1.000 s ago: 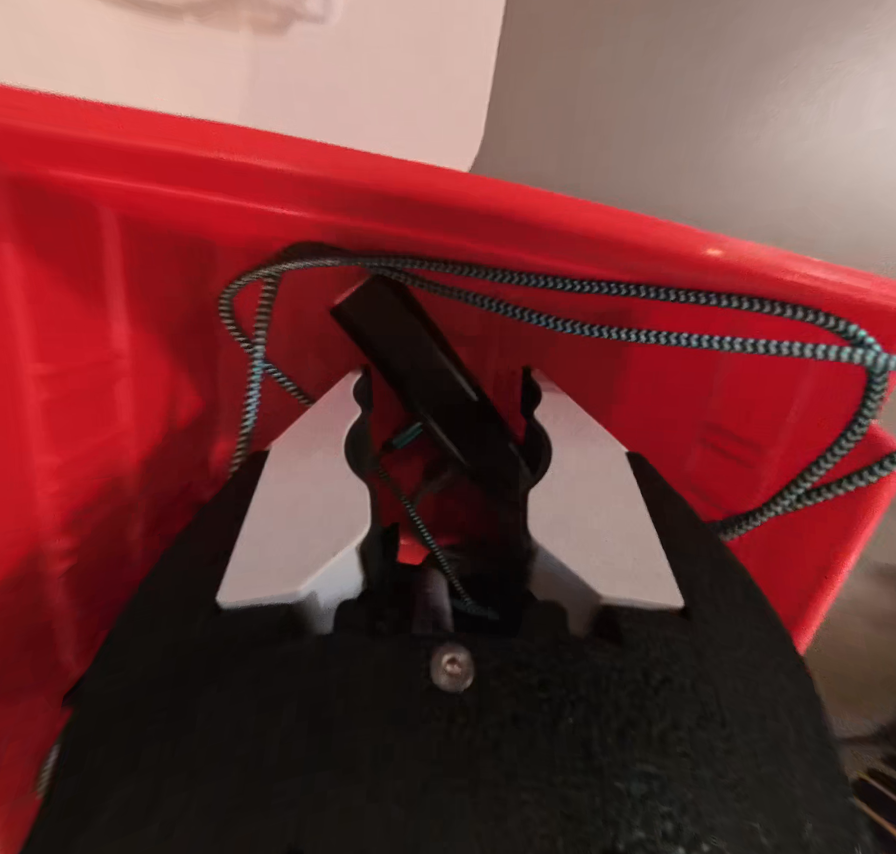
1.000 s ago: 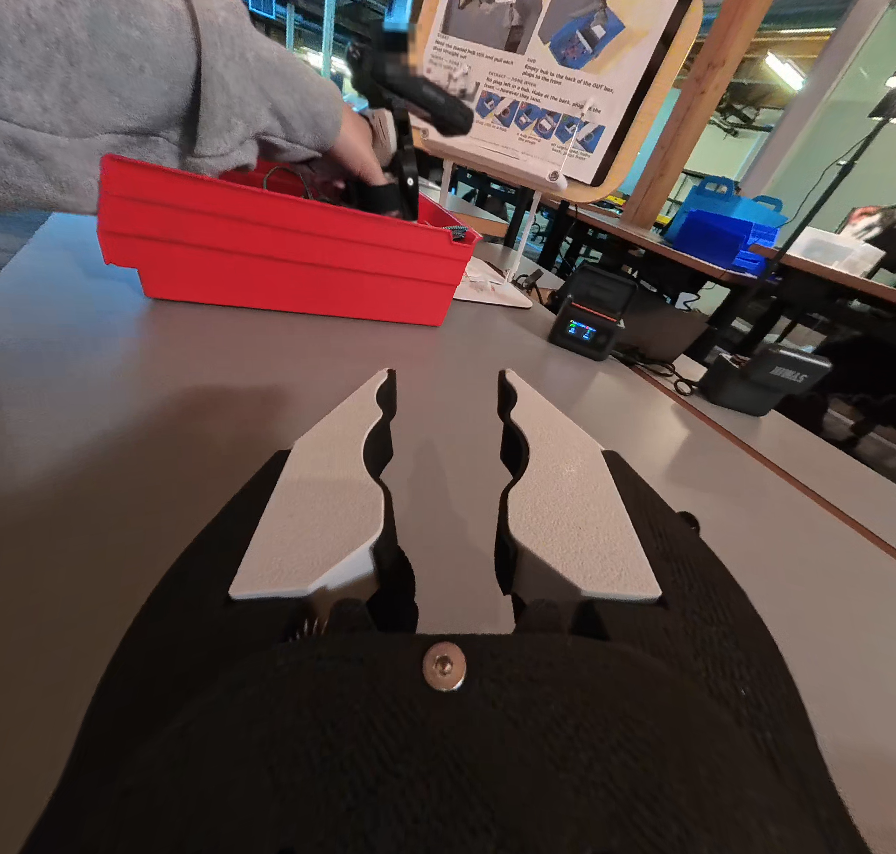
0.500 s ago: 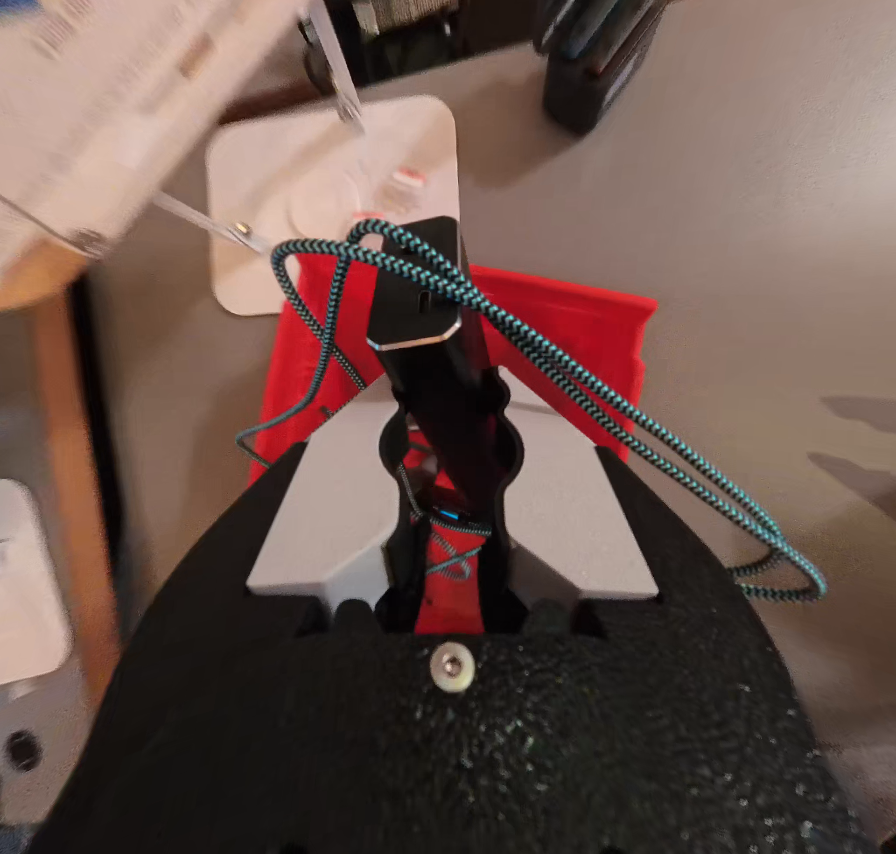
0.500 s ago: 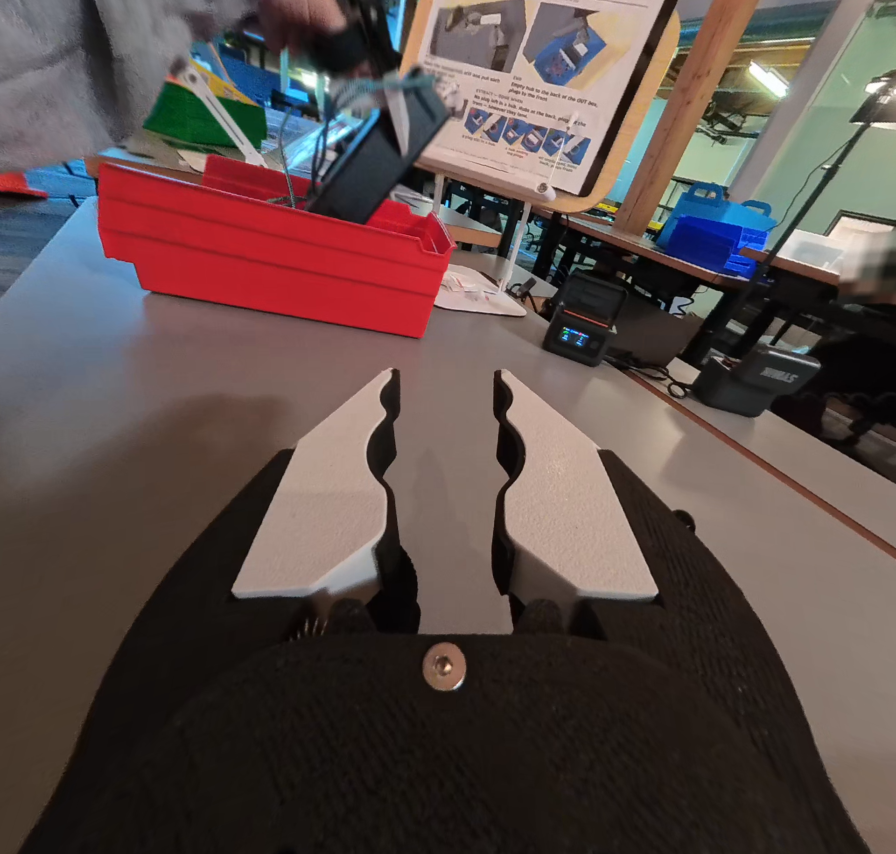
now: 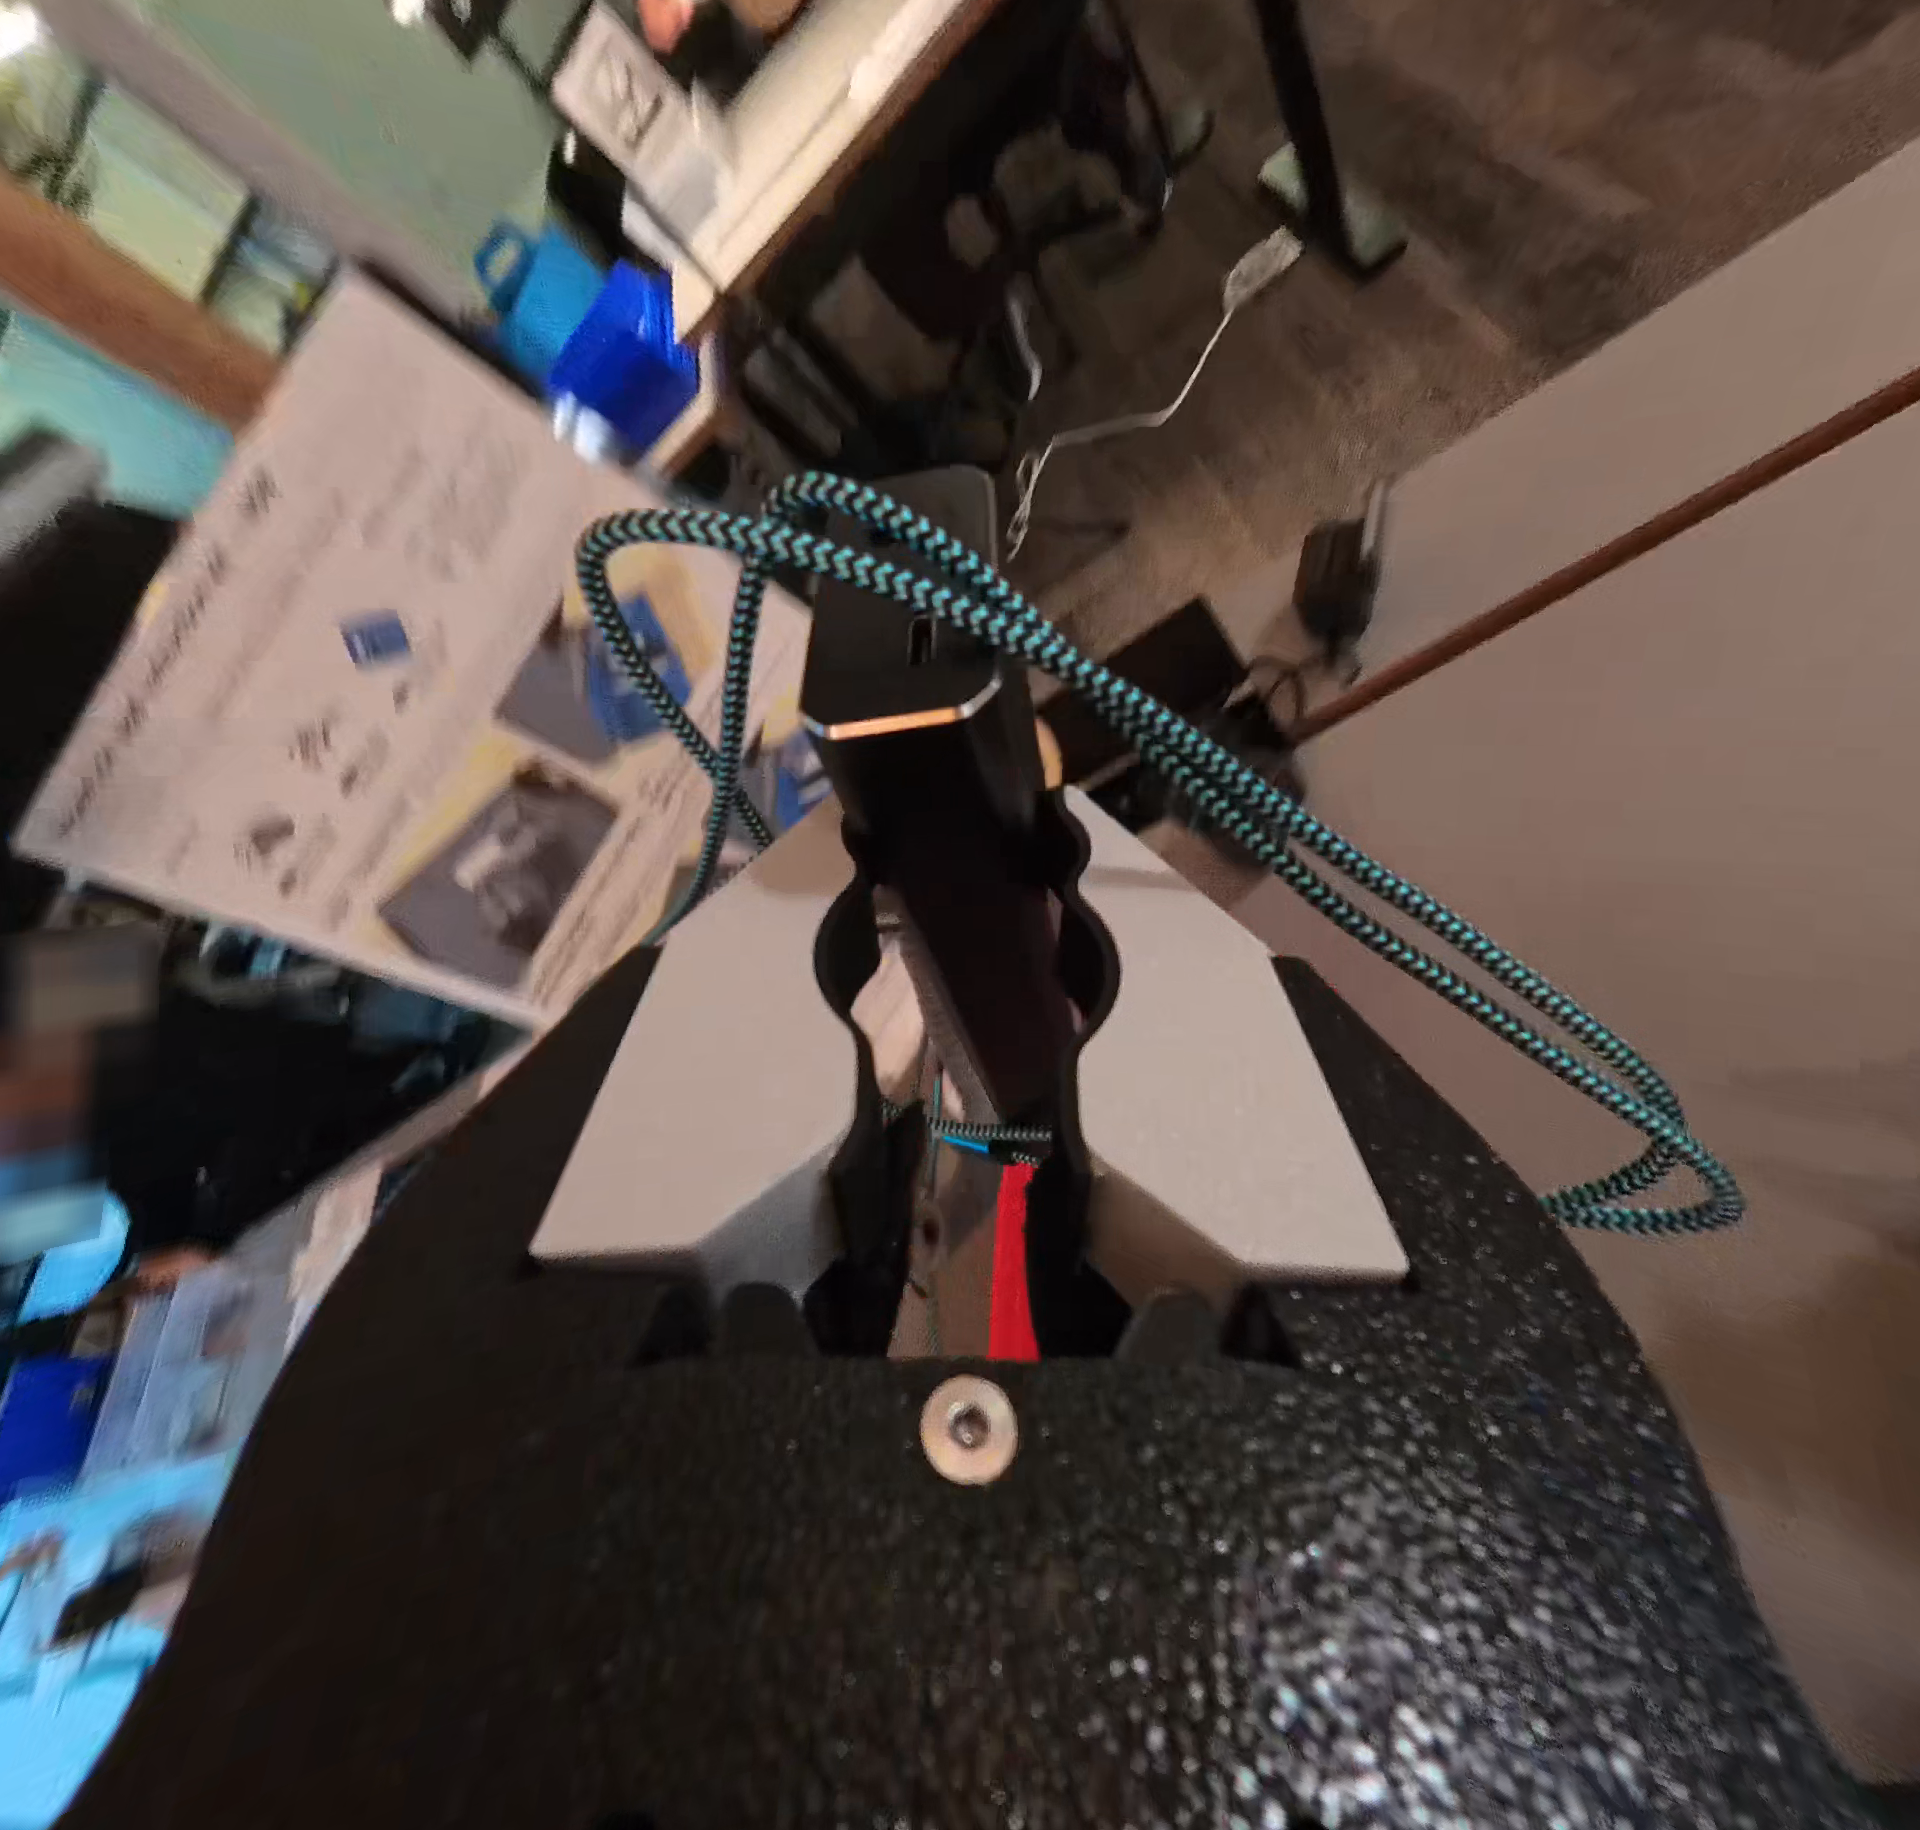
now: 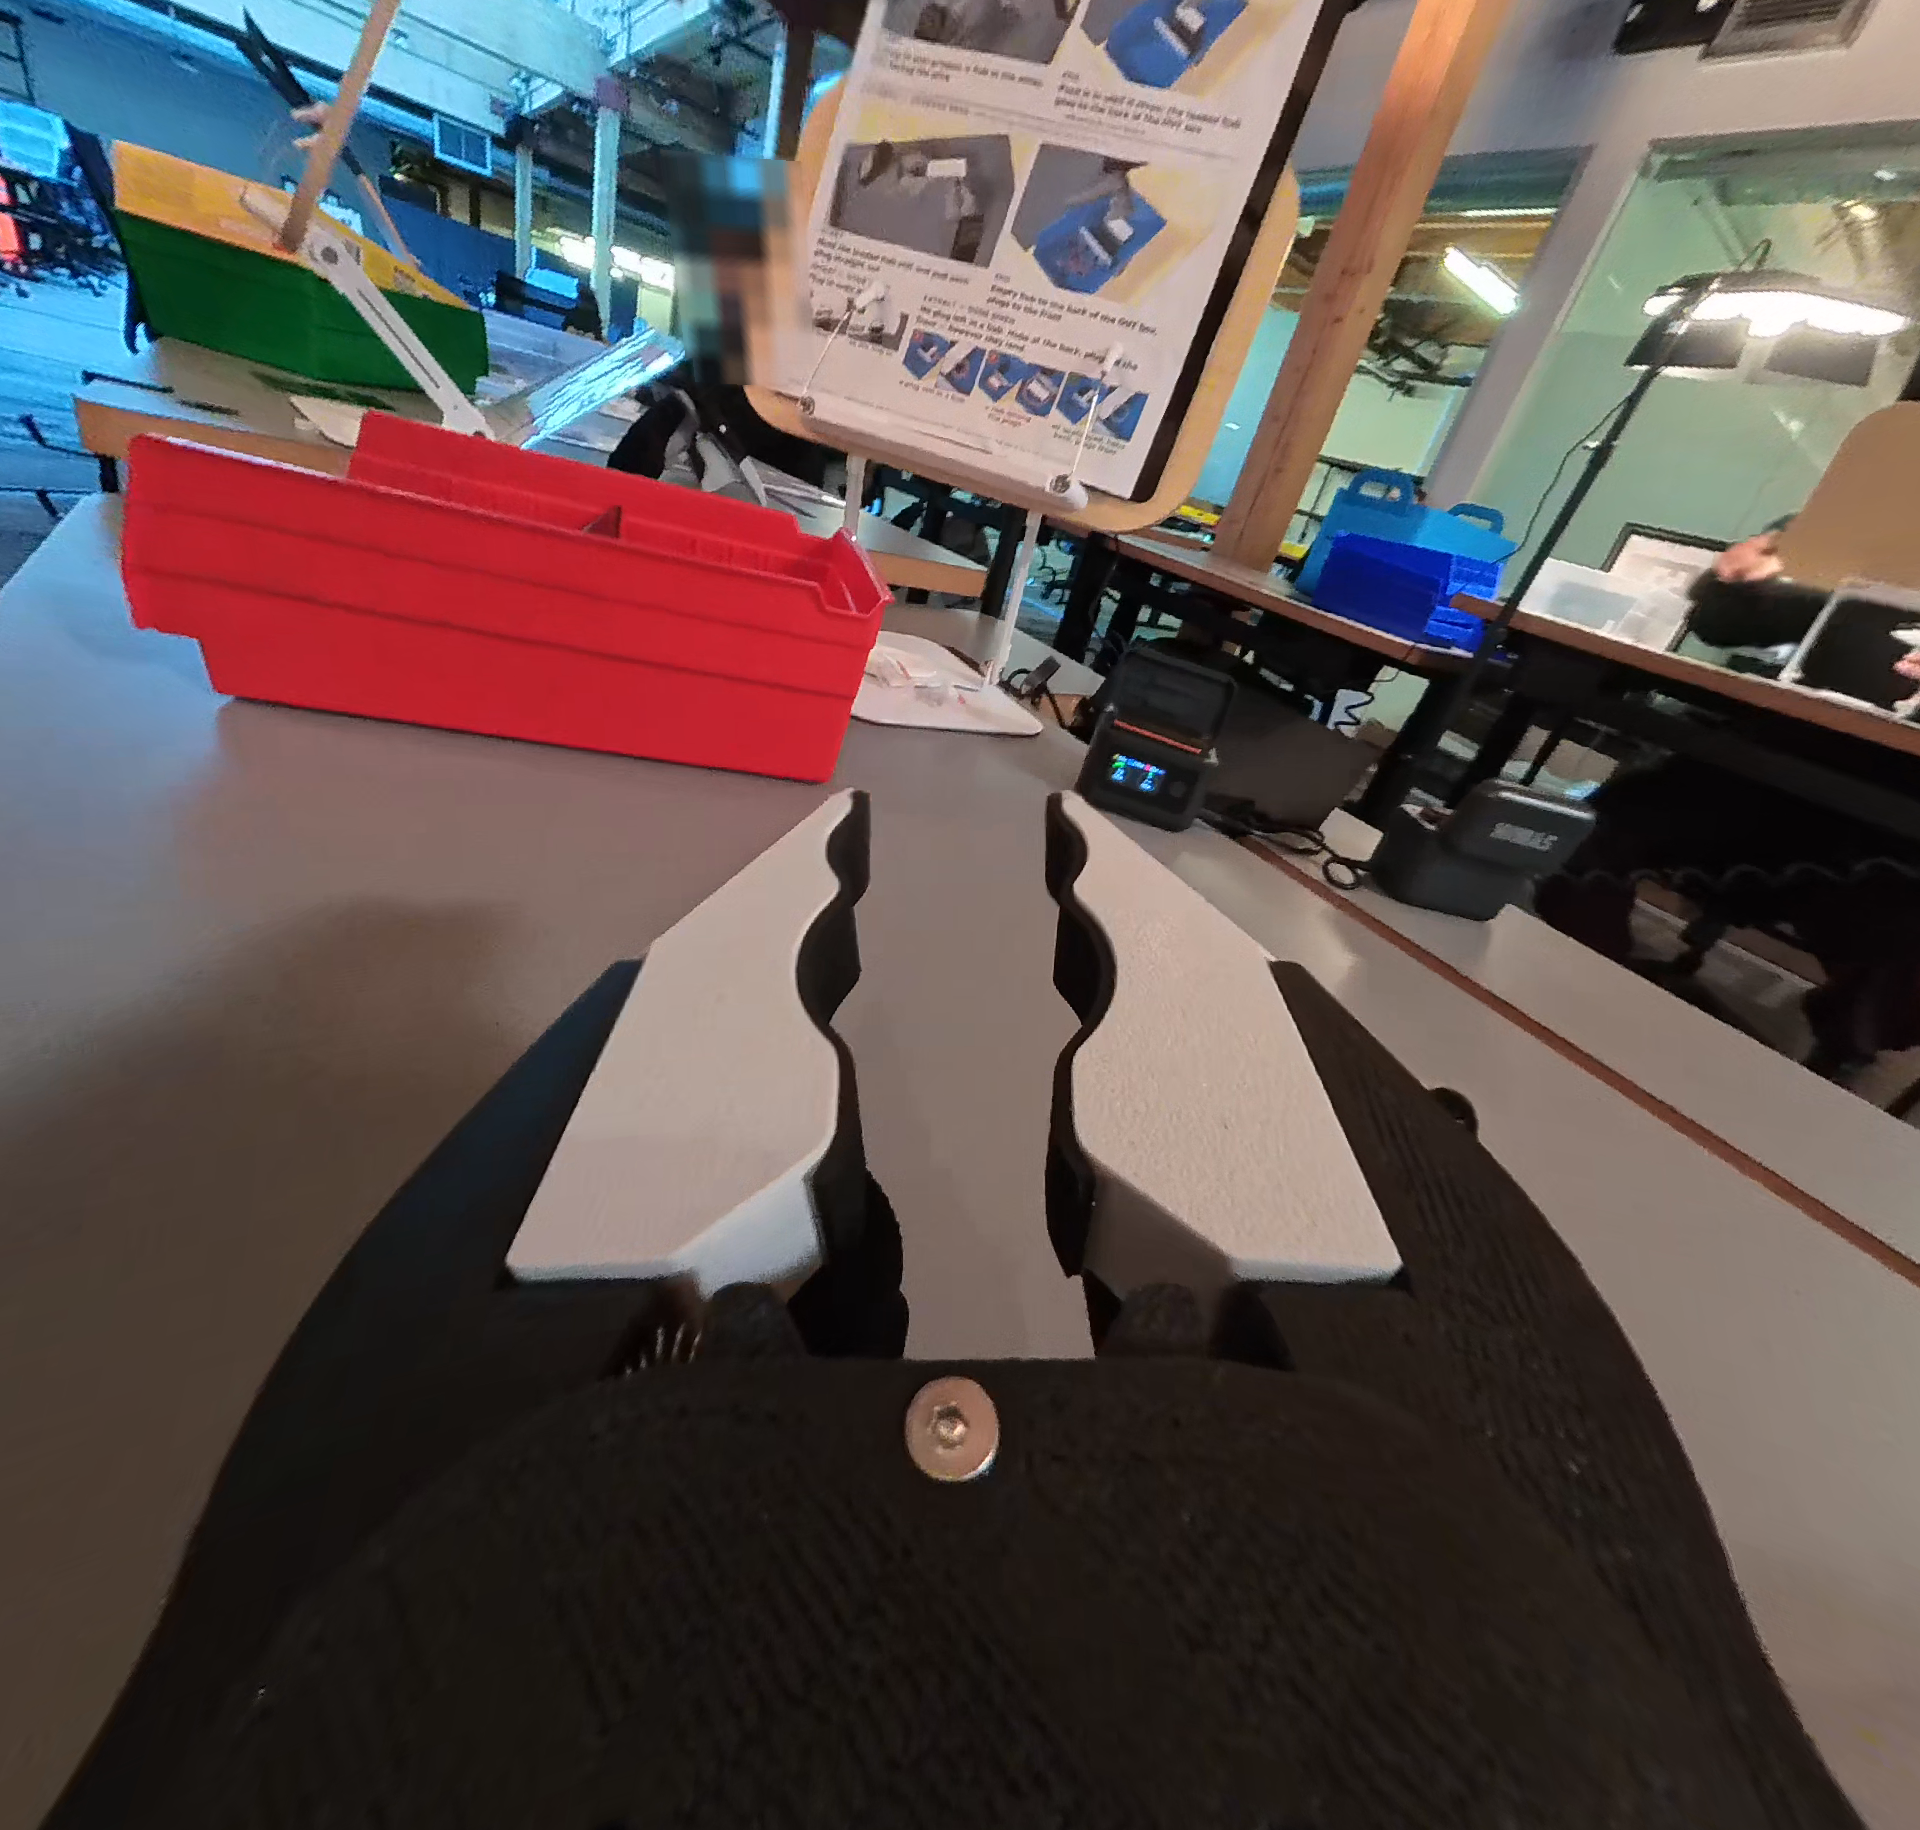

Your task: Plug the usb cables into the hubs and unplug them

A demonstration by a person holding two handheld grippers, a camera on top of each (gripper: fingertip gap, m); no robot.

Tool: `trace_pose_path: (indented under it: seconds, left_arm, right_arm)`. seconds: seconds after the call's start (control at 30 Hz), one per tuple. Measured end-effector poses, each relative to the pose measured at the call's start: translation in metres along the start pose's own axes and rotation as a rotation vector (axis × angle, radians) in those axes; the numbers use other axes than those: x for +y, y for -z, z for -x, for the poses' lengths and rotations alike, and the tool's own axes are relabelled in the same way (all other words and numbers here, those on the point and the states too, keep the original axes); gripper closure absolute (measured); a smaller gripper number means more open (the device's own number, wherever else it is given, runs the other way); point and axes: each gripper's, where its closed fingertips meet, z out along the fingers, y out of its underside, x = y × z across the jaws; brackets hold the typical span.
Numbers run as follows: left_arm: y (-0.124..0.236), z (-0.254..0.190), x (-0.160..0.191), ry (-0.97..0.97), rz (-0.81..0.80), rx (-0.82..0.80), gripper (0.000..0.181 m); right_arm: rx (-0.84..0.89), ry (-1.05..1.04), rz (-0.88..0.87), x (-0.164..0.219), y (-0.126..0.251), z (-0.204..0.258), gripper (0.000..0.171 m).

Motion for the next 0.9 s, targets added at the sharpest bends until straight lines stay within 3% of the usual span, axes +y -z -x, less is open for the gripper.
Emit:
trace_pose_path:
  seconds: [0.13, 0.27, 0.5, 0.63, 0.73, 0.9]
  left_arm:
    - [0.004, -0.048, -0.068, -0.038, -0.151, 0.181, 0.153]
    - [-0.020, -0.123, -0.083, -0.164, -0.308, 0.244, 0.153]
    - [-0.119, -0.255, 0.002, -0.232, -0.374, 0.353, 0.152]
    - [-0.167, -0.298, 0.059, -0.351, -0.410, 0.181, 0.153]
    - [-0.189, -0.322, 0.097, -0.530, -0.375, 0.055, 0.153]
    - [-0.189, -0.385, 0.150, -0.746, -0.337, 0.096, 0.152]
  right_arm:
    - [0.059, 0.014, -0.059, -0.012, 0.008, -0.010, 0.141]
    - [0.102, 0.055, -0.153, -0.032, 0.019, -0.014, 0.138]
    - [0.192, 0.026, -0.264, -0.052, 0.040, -0.039, 0.138]
    - [0.231, 0.085, -0.232, -0.051, 0.040, -0.044, 0.139]
    - [0.250, 0.061, -0.289, -0.062, 0.049, -0.050, 0.139]
    - [0.304, 0.161, -0.299, -0.071, 0.056, -0.055, 0.140]
